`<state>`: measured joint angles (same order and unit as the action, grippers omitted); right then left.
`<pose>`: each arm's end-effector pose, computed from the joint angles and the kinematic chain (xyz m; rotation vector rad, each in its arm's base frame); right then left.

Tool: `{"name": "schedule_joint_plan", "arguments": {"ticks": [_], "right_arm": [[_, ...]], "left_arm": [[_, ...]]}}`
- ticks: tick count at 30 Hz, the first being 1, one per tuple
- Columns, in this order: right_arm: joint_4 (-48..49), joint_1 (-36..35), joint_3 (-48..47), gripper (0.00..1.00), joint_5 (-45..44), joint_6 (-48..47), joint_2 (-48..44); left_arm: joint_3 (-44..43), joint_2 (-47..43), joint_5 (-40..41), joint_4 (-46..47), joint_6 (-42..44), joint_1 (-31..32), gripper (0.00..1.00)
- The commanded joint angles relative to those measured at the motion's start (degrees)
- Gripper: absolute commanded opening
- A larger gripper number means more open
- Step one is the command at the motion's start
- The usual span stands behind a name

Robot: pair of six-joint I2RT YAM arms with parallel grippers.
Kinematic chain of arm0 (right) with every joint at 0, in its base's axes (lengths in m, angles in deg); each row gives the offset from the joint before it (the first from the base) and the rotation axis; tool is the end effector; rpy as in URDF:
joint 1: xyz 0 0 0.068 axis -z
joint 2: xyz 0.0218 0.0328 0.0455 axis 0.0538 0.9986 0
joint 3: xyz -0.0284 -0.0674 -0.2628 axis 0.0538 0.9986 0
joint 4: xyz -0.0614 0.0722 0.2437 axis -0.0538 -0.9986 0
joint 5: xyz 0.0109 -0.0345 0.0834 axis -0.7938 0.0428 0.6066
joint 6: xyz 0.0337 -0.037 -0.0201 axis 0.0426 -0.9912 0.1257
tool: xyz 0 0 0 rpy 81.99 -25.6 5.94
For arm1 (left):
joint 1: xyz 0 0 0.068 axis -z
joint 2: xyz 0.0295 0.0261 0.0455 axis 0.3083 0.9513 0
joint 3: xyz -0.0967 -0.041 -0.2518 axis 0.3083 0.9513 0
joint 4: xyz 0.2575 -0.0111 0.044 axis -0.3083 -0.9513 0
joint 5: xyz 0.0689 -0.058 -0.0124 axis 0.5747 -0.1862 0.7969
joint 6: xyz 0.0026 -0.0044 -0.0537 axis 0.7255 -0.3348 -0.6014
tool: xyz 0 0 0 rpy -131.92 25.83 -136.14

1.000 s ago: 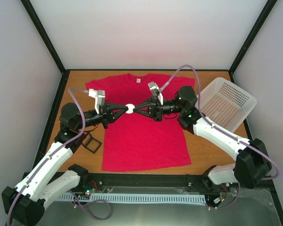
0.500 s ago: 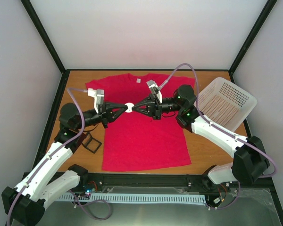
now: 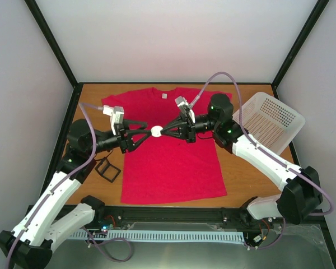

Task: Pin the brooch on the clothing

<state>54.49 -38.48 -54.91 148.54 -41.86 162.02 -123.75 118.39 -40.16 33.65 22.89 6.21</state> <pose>0.2271 0.2018 0.3617 -1.2069 1.4030 1.6393 0.1522 -0.0962 0.3733 0.6028 1.6059 -1.3283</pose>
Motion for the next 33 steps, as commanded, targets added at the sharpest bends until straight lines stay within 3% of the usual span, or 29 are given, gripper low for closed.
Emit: {"name": "schedule_joint_plan", "arguments": {"ticks": [1,5,9,20,26,29,31,33], "right_arm": [[-11.1,0.5,-3.91,0.03,7.16,-8.68,-1.58],[-18.93,0.5,-6.92,0.03,7.94,-13.5,-1.09],[-22.91,0.5,-8.5,0.03,8.26,-16.09,0.12],[-24.25,0.42,-9.76,0.02,8.9,-17.0,1.54],[-26.06,0.44,-10.99,0.03,7.74,-19.1,2.44],[-29.86,0.42,-11.79,0.15,-2.28,-22.46,2.98],[-30.73,0.42,-11.79,0.37,-15.85,-23.82,3.54],[-28.47,0.5,-10.62,0.48,-26.87,-25.09,4.67]], "left_arm": [[-2.8,-0.01,-2.44,-6.67,4.58,-0.17,0.59],[-6.52,3.71,-8.5,-11.94,8.55,-0.17,0.53],[-8.27,5.44,-11.02,-13.89,10.62,-0.17,0.39],[-8.87,6.78,-12.73,-14.29,11.4,-0.21,0.2],[-9.67,7.65,-12.21,-14.65,12.26,-0.17,0.01],[-10.18,6.35,0.46,-17.1,13.33,-0.18,0.01],[-9.59,4.78,13.99,-18.06,12.82,-0.17,0.01],[-8.87,3.97,28.18,-18.17,11.18,-0.17,0.01]]}}
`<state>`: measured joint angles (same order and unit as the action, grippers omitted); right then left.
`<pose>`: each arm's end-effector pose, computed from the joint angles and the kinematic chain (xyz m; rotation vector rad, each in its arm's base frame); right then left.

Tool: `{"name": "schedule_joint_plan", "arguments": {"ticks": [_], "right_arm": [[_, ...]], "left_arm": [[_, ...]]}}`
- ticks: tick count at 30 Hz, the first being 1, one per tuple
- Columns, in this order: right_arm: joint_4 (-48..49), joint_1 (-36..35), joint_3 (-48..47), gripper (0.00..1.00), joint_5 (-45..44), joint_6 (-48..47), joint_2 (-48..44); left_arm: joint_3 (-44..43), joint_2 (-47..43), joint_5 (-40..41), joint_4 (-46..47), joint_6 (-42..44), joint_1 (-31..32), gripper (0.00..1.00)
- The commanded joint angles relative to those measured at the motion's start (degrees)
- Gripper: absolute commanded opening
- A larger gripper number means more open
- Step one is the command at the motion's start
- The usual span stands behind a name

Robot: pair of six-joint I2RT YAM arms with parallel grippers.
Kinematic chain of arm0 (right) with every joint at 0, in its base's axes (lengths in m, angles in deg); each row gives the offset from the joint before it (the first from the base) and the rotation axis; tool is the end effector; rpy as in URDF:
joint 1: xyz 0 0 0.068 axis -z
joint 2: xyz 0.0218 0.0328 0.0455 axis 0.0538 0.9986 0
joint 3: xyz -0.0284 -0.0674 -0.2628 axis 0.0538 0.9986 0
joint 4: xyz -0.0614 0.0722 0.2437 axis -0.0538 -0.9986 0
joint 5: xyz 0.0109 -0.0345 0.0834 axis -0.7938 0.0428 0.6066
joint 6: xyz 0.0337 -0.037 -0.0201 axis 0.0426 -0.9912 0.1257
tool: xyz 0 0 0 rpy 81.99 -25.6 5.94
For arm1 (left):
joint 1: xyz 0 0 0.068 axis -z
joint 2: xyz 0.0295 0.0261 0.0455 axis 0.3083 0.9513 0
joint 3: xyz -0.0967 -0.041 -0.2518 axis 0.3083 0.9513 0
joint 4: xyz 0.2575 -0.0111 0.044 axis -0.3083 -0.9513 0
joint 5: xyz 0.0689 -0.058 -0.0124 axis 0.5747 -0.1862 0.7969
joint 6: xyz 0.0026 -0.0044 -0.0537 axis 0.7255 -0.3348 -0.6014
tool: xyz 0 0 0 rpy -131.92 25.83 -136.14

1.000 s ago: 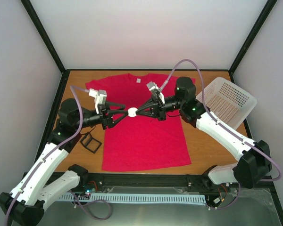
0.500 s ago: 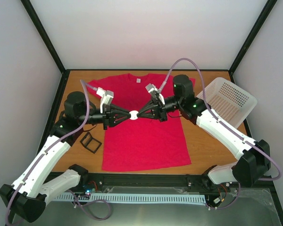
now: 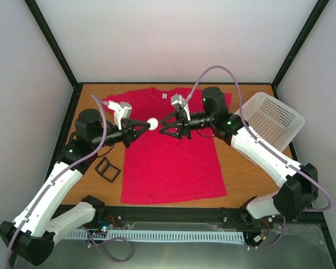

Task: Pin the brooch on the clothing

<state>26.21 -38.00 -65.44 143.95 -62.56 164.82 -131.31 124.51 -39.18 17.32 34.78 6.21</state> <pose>0.2365 0.2038 0.3666 -1.2804 1.5247 1.4604 0.1683 -0.1030 0.3723 0.6848 1.7731 -1.2092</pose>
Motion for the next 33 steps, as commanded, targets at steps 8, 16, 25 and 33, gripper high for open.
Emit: {"name": "schedule_joint_plan", "arguments": {"ticks": [8,16,25,33], "right_arm": [[11.25,0.2,-4.23,0.76,-49.6,-11.88,19.97],[4.27,0.4,-30.31,0.76,-54.6,-8.75,45.19],[-23.91,0.07,-75.32,0.79,-59.64,-10.68,73.53],[-19.99,-0.13,-71.22,0.77,-60.03,-5.51,73.16]], "left_arm": [[-1.34,7.28,46.39,2.15,-0.91,-5.14,0.01],[-4.27,18.6,41.74,6.32,-2.96,-14.57,0.01],[-8.25,23.54,40.66,8.57,2.96,-18.86,0.01],[-4.54,23.36,36.71,10.79,2.71,-19.27,0.01]]}}
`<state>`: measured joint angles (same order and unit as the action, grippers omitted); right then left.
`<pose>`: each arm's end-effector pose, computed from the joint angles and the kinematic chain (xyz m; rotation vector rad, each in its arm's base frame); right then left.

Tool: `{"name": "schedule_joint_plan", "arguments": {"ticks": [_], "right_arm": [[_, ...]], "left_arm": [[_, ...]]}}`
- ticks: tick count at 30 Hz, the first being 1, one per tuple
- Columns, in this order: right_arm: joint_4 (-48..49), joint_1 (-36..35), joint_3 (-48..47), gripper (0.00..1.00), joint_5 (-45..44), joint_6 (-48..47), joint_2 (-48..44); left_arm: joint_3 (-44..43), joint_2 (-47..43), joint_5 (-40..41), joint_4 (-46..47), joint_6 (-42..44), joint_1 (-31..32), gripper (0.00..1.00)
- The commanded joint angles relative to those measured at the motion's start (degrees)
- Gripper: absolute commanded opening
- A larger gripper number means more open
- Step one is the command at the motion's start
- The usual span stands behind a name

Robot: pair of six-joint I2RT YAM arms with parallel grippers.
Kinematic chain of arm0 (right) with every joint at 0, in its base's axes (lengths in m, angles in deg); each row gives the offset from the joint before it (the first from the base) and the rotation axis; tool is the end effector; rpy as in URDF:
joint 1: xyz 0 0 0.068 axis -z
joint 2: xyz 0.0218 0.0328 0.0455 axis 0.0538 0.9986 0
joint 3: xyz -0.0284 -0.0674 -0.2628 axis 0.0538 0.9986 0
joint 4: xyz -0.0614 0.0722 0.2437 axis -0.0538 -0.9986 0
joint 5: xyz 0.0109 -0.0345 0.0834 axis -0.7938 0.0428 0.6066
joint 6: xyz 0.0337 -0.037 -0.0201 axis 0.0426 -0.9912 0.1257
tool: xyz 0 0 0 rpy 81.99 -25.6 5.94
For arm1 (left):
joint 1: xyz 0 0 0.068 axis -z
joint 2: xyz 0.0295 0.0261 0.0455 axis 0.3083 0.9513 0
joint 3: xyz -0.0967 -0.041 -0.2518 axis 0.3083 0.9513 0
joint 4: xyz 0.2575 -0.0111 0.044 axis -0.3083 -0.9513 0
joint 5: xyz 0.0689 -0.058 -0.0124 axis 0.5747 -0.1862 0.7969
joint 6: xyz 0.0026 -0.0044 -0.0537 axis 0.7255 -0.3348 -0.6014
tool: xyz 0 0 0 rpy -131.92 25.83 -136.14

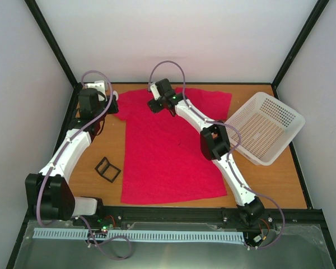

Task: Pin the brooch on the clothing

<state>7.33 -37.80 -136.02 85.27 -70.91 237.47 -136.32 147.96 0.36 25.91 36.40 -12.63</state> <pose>0.4823 0.3375 0.1769 -0.8686 2.1455 0.3321 0.3051 -0.0316 0.3195 -0.1339 1.9794 -0.3348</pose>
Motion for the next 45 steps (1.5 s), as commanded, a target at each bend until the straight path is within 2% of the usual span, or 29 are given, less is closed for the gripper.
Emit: {"name": "schedule_joint_plan", "arguments": {"ticks": [1,4,17,20,25,30,34,37,41,45], "right_arm": [[-1.67,-0.39,-1.8,0.77,-1.43,3.06,1.41],[-3.29,-0.91,-5.04,0.76,-2.47,3.47,4.5],[-5.25,-2.63,-7.49,0.74,-5.46,6.58,9.39],[-7.83,-2.59,-8.73,0.62,-6.56,6.68,10.37],[-9.04,-2.33,-7.7,0.26,-3.76,6.35,10.01],[-8.37,-1.87,-6.13,0.03,0.28,6.69,9.09],[-3.79,-1.46,-1.69,0.03,3.65,6.63,6.27],[0.1,-0.86,0.86,0.03,9.05,7.05,5.01],[3.62,0.11,1.93,0.03,16.48,8.6,4.54],[7.5,0.68,3.35,0.03,22.19,9.64,4.23]], "left_arm": [[0.5,0.13,-3.41,2.21,1.04,-0.48,0.01],[0.36,0.47,-4.86,2.5,0.81,-0.55,0.01],[0.76,0.21,-9.31,3.08,-0.23,-2.23,0.01],[1.07,0.21,-9.57,3.42,-0.17,-2.75,0.01],[1.42,1.46,-12.51,4.41,-0.33,-4.5,0.01],[1.21,4.6,-15.71,5.61,0.1,-5.93,0.01],[0.64,9.38,-18.39,7.98,1.4,-5.87,0.01],[-3.32,15.65,-19.29,8.09,1.35,-5.87,0.01],[-13.86,27.04,-23.06,6.28,1.59,-5.85,0.01],[-25.64,38.65,-28.27,0.1,1.02,-5.82,0.01]]}}
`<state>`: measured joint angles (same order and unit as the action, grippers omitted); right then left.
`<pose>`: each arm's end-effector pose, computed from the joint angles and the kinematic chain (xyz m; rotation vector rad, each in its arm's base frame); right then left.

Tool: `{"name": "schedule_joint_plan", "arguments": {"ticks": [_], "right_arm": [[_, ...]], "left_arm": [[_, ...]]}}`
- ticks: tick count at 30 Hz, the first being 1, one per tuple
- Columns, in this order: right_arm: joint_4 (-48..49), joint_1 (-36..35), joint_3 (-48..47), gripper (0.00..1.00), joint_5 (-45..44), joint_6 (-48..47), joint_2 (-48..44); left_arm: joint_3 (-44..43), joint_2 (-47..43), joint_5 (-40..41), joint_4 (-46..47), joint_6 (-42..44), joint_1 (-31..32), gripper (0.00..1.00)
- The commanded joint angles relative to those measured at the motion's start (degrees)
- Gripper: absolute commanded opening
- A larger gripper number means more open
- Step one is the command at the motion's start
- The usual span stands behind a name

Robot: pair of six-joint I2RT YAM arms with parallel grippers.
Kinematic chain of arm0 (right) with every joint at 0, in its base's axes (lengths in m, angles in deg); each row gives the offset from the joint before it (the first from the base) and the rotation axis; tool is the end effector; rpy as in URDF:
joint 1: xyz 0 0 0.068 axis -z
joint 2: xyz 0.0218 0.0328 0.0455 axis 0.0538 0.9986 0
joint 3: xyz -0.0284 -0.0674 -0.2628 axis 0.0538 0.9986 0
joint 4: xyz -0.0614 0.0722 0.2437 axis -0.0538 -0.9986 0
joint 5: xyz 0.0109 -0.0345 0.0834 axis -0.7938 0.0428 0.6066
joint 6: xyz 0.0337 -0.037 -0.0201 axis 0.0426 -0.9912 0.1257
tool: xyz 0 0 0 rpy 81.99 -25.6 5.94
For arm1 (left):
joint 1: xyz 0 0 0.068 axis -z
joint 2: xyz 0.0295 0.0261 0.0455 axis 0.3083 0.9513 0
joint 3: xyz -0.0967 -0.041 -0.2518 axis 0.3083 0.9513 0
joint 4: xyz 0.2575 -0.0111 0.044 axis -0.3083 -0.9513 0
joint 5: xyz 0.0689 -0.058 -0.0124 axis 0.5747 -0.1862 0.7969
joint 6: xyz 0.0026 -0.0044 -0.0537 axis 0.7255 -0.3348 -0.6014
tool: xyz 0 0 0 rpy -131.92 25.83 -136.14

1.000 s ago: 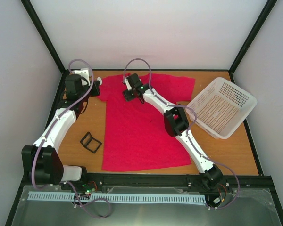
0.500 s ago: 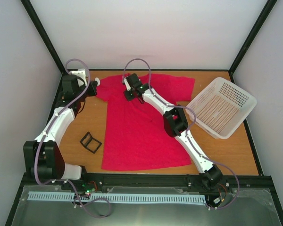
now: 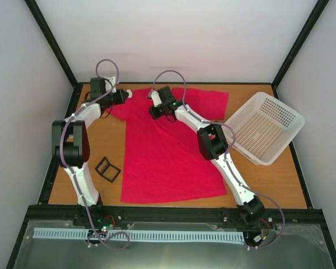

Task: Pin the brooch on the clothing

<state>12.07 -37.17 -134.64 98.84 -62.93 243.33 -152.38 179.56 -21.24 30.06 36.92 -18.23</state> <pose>0.4869 0.3427 0.1181 -0.8396 2.2354 0.6605 0.4260 -0.0140 0.2320 -0.0361 2.1701 -0.6609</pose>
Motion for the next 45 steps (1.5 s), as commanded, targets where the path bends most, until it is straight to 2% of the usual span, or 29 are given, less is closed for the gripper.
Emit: {"name": "schedule_joint_plan", "arguments": {"ticks": [1,3,6,14,18,24,35,45], "right_arm": [[3.37,0.19,2.54,0.03,9.51,1.82,-1.77],[3.77,0.53,3.21,0.03,9.88,1.89,-1.95],[4.21,1.11,3.84,0.03,11.23,2.48,-1.94],[7.67,2.6,5.59,0.03,15.62,6.13,-2.18],[9.03,3.03,6.11,0.03,16.15,7.2,-2.19],[10.83,3.8,7.06,0.03,16.97,8.77,-2.31],[14.34,4.79,7.56,0.03,19.32,11.48,-1.77],[15.51,5.0,7.56,0.03,20.59,11.86,-1.49]], "left_arm": [[-11.64,9.57,-8.18,-5.28,0.05,-0.13,0.01],[-13.89,12.66,-8.74,-8.73,-0.47,0.23,0.01],[-13.05,13.76,-7.1,-8.38,0.39,1.67,0.01],[-9.6,13.87,7.94,-4.17,3.54,6.51,0.01],[-9.31,14.19,9.28,-2.49,3.68,6.73,0.01],[-8.73,14.69,15.29,-5.5,6.75,8.23,0.01],[-3.33,13.25,16.57,-0.73,13.09,10.91,0.01],[-5.23,15.61,22.24,-2.18,17.32,13.97,0.01]]}}
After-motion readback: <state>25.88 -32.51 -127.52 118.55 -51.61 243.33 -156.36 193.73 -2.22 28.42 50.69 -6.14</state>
